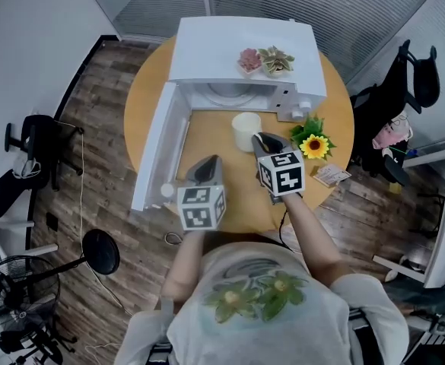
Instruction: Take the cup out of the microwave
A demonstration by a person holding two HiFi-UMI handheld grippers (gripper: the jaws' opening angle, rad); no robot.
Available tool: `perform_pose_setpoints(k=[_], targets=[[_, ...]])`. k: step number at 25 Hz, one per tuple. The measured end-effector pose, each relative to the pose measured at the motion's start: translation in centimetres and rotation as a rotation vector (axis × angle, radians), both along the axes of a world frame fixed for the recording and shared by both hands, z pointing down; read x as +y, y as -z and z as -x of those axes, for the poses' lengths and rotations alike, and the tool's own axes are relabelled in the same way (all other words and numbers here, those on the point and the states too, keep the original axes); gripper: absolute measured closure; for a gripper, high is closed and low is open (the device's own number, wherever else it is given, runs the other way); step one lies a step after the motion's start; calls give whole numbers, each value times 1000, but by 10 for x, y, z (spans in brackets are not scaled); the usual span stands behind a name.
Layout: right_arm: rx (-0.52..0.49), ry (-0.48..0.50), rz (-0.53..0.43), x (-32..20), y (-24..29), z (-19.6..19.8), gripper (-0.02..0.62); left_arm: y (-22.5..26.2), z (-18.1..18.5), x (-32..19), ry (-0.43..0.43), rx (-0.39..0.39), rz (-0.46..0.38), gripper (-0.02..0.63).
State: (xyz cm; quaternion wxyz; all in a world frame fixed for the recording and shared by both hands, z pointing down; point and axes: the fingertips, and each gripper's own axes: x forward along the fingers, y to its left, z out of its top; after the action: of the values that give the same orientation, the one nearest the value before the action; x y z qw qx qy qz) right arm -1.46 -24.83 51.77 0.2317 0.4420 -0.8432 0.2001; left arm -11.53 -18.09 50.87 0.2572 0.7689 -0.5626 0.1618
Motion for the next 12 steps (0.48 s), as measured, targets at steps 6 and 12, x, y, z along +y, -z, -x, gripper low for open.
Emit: perform_pose_setpoints(k=[6, 12], targets=[[-7, 36, -16, 27, 10, -6, 534, -1, -8, 22, 15, 6, -3, 603], [-18, 55, -23, 48, 16, -12, 535, 0, -15, 37, 22, 6, -7, 603]])
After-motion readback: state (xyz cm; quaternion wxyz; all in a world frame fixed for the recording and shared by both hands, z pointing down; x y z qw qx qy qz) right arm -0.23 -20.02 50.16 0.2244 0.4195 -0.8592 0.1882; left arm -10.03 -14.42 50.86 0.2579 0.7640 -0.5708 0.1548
